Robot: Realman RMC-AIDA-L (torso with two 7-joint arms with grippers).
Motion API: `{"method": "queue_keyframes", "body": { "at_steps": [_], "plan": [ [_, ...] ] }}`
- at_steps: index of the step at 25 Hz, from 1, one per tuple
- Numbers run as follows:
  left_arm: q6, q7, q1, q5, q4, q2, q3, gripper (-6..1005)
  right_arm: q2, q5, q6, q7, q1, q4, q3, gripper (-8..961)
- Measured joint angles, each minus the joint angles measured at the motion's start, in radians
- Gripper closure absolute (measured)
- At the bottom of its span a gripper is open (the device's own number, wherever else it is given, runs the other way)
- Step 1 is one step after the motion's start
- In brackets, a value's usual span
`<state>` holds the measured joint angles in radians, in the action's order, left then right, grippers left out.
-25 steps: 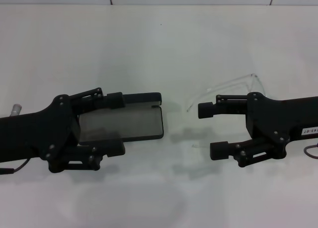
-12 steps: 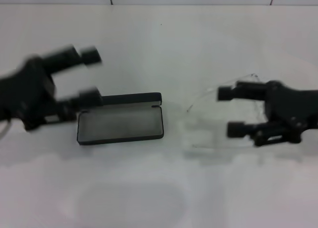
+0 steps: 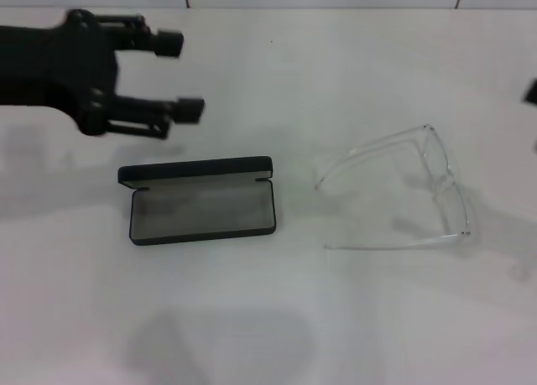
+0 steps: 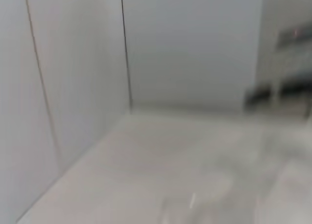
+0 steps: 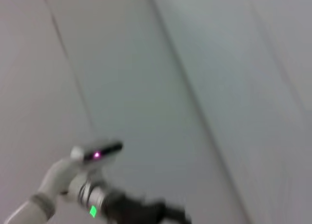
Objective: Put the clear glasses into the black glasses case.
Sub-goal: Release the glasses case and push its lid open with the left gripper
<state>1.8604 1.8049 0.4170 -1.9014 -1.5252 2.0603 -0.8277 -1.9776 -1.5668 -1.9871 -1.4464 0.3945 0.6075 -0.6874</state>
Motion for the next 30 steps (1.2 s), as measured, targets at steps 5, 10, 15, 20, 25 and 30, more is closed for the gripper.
{"method": "queue_keyframes", "body": {
  "at_steps": [5, 10, 15, 20, 25, 30],
  "plan": [
    [-0.080, 0.031, -0.030, -0.221, -0.215, 0.030, -0.141, 196, 0.000, 0.001, -0.100, -0.001, -0.067, -0.009, 0.200, 85],
    [-0.141, 0.109, -0.032, -0.413, -0.255, 0.031, -0.337, 196, 0.002, 0.002, -0.143, -0.002, -0.091, -0.007, 0.277, 85],
    [-0.247, 0.137, -0.042, -0.521, -0.219, 0.033, -0.519, 196, 0.008, 0.002, -0.143, 0.000, -0.090, -0.009, 0.283, 84],
    [-0.330, 0.138, -0.027, -0.585, -0.154, 0.032, -0.590, 196, 0.008, -0.003, -0.141, 0.000, -0.085, -0.010, 0.283, 84],
    [-0.351, 0.135, -0.006, -0.595, -0.104, 0.030, -0.592, 195, 0.008, -0.002, -0.144, 0.001, -0.101, -0.011, 0.285, 84],
    [-0.380, 0.131, 0.041, -0.663, -0.005, 0.029, -0.594, 195, 0.008, -0.001, -0.139, 0.011, -0.107, -0.012, 0.288, 85]
  ]
}}
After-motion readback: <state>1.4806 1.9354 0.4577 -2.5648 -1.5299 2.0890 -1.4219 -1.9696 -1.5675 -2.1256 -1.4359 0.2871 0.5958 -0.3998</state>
